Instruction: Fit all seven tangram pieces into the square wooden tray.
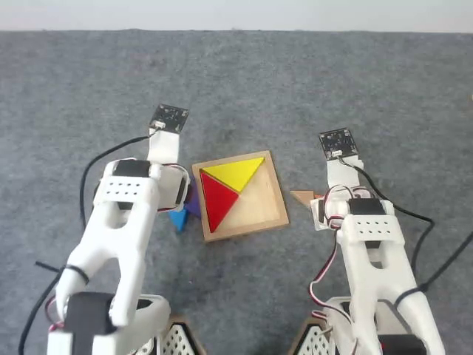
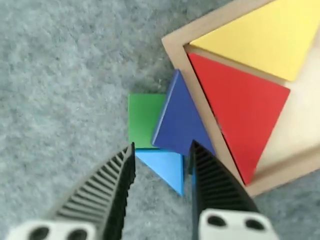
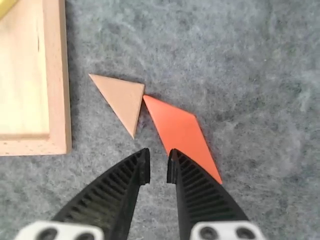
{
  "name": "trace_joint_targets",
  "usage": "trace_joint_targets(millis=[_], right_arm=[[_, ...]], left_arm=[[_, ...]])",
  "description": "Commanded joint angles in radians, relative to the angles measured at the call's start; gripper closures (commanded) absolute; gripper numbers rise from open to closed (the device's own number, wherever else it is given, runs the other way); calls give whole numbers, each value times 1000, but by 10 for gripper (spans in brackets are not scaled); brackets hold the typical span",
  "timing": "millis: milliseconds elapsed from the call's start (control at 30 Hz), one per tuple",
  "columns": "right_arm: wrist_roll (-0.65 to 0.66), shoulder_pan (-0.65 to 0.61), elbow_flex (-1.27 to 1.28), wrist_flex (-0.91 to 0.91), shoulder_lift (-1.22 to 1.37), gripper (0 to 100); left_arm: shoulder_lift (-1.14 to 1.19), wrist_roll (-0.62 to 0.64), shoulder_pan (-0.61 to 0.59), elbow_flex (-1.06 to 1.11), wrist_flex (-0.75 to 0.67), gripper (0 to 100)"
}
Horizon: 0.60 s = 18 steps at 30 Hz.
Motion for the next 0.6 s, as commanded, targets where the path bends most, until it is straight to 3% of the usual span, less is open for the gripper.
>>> trace_joint_targets(millis=[0, 167, 333, 467, 567], right_arm=[[-3, 13, -6, -18, -25, 918], [2, 27, -8, -18, -25, 918], [2, 162, -48, -45, -25, 918], [52, 107, -52, -38, -15, 909], [58, 87, -109, 10, 45, 834]], left_arm=[[38, 9, 3, -48, -37, 833], [68, 11, -20, -91, -37, 833], [66, 66, -37, -120, -37, 833], [66, 68, -28, -117, -34, 833], [64, 68, -31, -117, -29, 833]])
